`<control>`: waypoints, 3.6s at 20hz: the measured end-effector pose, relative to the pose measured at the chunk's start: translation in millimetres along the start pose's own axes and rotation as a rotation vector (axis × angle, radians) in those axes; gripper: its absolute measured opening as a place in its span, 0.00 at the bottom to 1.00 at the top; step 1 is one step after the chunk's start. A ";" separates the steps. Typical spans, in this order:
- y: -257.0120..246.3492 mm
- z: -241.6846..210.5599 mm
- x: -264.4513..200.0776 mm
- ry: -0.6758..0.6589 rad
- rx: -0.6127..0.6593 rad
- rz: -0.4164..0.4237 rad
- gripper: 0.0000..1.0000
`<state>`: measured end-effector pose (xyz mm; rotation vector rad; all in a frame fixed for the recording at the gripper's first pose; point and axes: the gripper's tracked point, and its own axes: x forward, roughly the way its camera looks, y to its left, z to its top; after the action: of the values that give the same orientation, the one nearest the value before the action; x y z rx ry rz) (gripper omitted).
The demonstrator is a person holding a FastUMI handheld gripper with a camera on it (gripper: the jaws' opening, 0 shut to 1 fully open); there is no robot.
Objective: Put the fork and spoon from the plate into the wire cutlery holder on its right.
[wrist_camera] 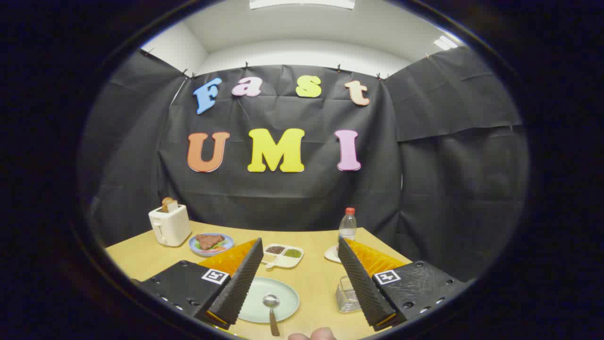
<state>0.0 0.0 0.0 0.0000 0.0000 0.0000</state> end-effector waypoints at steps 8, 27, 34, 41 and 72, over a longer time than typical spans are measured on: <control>11.4 6.2 -2.7 -0.027 -0.020 0.010 0.95; 16.8 -18.4 4.4 0.072 -0.037 0.050 0.95; 36.2 -75.8 3.5 0.347 -0.084 0.116 0.96; 43.6 -125.7 -8.4 0.697 -0.132 0.168 0.96; 40.0 -229.2 -24.7 1.173 0.052 0.170 0.01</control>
<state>-24.7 40.0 -229.2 0.0521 1.1734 0.1697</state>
